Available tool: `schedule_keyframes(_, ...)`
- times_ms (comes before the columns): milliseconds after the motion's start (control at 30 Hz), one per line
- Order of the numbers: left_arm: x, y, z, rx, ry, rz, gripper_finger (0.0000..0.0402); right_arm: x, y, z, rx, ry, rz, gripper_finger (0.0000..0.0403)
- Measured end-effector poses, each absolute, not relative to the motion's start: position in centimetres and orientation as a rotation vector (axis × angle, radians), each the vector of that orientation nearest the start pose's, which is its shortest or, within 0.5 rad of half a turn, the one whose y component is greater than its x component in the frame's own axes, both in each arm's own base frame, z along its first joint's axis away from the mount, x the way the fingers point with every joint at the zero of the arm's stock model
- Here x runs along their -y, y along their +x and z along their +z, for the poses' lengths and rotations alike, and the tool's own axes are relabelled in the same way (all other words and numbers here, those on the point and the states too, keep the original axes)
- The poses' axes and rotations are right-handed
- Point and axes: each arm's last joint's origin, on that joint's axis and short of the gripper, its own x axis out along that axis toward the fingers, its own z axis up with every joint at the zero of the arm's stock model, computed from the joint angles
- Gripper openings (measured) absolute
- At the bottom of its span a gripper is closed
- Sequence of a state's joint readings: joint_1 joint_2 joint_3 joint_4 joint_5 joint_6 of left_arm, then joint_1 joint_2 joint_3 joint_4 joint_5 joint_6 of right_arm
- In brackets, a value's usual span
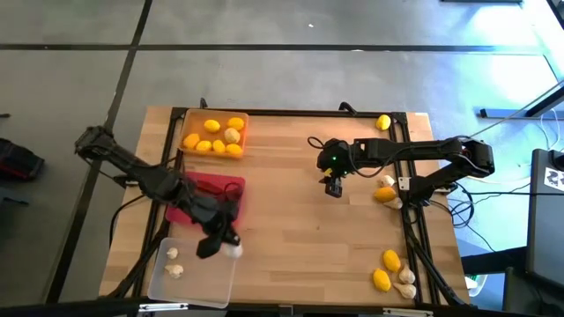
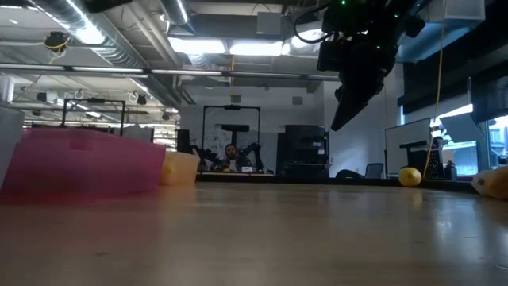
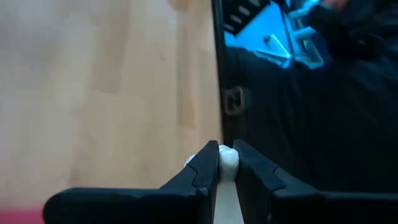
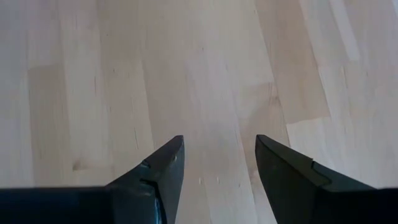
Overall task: Sort produce into baskets
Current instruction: Put the garlic into the transparent bin
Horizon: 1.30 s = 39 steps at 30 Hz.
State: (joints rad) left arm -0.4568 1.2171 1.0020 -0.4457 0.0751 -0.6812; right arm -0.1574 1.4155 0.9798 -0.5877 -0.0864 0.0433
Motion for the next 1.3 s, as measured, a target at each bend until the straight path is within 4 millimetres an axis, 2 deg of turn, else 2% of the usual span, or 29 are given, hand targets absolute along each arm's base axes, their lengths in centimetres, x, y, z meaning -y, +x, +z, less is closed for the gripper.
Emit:
schedule_keyframes(200, 13.9, 21.3, 28.0, -0.88, -0.543, -0.279, 0.004, 4.2, 27.4, 23.3, -1.016, 0.144, -0.114, 0.0191)
schedule_keyframes(267, 14.4, 20.8, 27.3, -0.902, -0.502, -0.273, 0.004, 4.2, 27.4, 23.3, -1.018, 0.138, -0.121, 0.0191)
schedule_keyframes(367, 14.5, 20.4, 26.3, -0.909, -0.429, -0.242, 0.004, 4.2, 27.3, 23.2, -1.031, 0.138, -0.122, 0.0191)
schedule_keyframes(600, 14.7, 19.6, 23.6, -0.979, -0.523, -0.131, 0.004, 4.2, 27.2, 23.2, -1.035, 0.128, -0.116, 0.0191)
schedule_keyframes(1033, 14.8, 18.5, 18.8, -1.133, -0.478, -0.085, 0.004, 4.2, 27.2, 23.2, -1.034, 0.118, -0.121, 0.0191)
schedule_keyframes(1300, 14.6, 18.6, 18.2, -1.146, -0.531, -0.033, 0.0041, 4.2, 27.2, 23.2, -1.034, 0.118, -0.121, 0.0191)
